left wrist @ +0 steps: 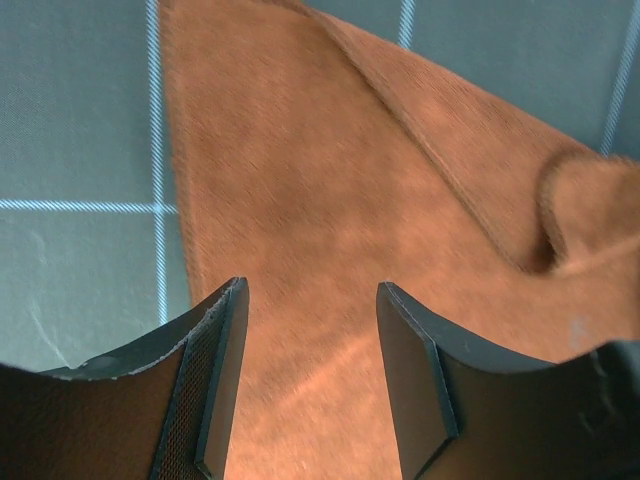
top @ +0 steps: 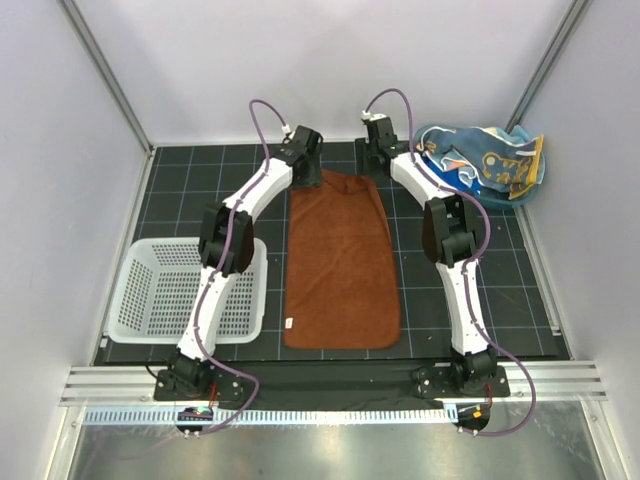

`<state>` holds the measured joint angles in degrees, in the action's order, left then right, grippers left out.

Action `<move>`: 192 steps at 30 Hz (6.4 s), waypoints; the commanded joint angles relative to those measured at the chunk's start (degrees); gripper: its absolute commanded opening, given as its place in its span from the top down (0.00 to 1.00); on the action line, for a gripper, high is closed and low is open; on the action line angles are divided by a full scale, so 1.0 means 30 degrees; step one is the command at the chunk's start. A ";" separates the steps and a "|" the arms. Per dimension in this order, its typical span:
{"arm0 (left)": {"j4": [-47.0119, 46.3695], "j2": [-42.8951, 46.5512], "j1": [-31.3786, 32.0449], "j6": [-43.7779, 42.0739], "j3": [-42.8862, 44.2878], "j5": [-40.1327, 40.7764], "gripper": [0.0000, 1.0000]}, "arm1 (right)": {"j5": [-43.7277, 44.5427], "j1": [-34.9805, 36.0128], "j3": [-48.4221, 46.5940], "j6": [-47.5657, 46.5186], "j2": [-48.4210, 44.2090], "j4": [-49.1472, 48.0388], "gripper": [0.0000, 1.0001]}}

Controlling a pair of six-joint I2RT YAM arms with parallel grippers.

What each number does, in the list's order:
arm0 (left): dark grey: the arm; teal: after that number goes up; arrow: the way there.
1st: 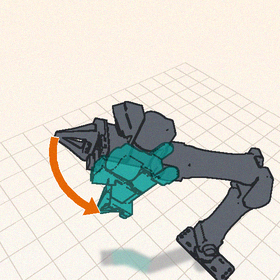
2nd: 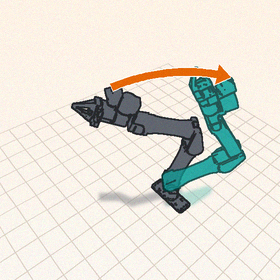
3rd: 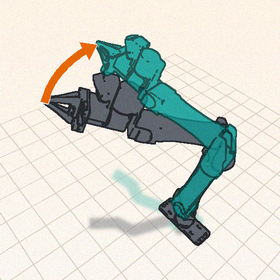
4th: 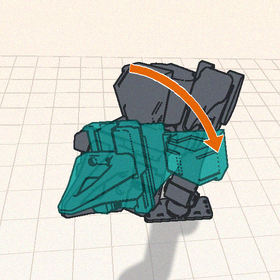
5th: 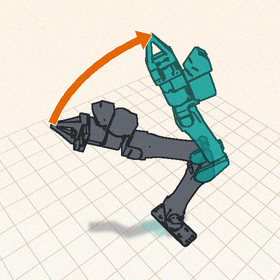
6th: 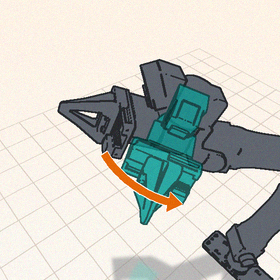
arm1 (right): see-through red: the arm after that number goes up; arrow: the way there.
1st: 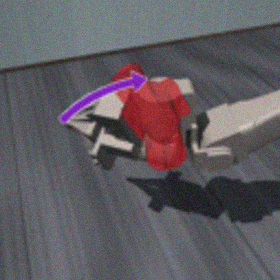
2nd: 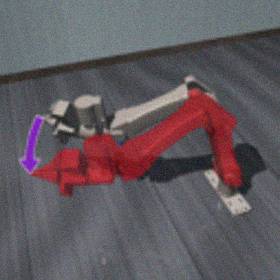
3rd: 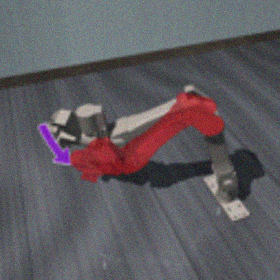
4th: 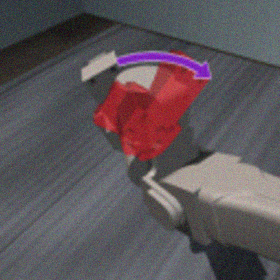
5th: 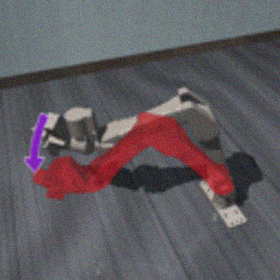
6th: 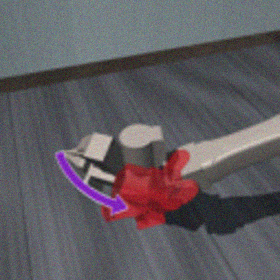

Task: Fold and stack the towels
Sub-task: Flatten out the crumpled towel

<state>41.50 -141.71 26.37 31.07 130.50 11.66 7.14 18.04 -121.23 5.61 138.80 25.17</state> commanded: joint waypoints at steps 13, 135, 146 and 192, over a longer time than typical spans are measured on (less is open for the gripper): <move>-0.2699 -0.1687 -0.0997 0.0835 0.1647 0.0390 0.40 | -0.3725 -0.0038 -0.1983 -0.2572 0.0520 0.0341 0.48; -0.7826 -0.3564 -0.1964 -0.4350 0.2614 0.0829 0.48 | 0.0404 -0.1620 -0.2481 0.2966 0.2658 -0.2149 0.63; -0.7154 -0.3769 -0.1993 -0.6225 0.3141 -0.0106 0.48 | 0.0200 -0.1649 -0.2364 0.2965 0.2454 -0.2237 0.63; -0.8176 -0.3652 -0.2608 -0.3970 0.2556 -0.1719 0.85 | -0.2753 -0.2732 -0.2451 0.3229 0.2306 -0.2794 0.80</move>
<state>21.26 -154.93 18.98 17.91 139.00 6.81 1.45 10.63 -127.35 15.20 147.39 19.66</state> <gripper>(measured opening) 0.166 0.215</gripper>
